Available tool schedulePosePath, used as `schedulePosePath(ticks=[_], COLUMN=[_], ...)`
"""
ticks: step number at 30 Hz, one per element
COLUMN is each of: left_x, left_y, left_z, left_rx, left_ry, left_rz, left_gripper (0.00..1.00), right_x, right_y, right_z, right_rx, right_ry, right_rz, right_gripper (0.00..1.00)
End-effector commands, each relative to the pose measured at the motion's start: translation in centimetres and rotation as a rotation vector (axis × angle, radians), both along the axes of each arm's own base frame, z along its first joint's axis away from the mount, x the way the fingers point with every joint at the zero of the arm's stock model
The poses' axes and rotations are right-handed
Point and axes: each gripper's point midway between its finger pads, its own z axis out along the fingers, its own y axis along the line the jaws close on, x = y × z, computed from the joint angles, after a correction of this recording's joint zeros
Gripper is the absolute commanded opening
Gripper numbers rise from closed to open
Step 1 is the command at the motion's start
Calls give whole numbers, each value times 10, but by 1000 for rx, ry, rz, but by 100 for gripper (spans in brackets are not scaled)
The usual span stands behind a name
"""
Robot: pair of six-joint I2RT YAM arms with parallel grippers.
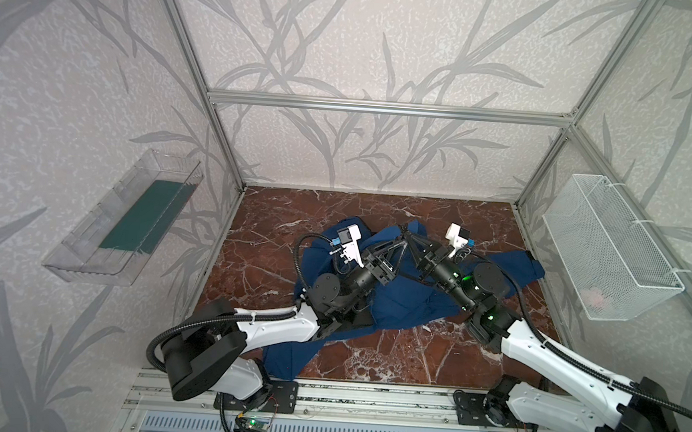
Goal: Zip up the jacket
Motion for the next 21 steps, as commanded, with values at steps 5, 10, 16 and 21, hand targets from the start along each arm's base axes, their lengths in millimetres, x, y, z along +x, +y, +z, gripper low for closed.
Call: schedulePosePath(ticks=[5,10,16,21], left_x=[12,16,21,23], left_y=[27,32,29,26], left_z=[18,22,13,15], left_rx=[-231,-255,-264,-276], left_ry=[89,101,131,136], left_rz=[64,97,97,86], left_gripper=[77,63,31,35], right_x=[-8,-9,-11,-12], right_y=[-8,-7,-7,-8], right_z=[20,18,20,21], right_rx=[28,30,33,29], right_ry=[-72,-73,-82,-86], right_rz=[-16,-14,-12,-16], right_gripper=[0,0,0,0])
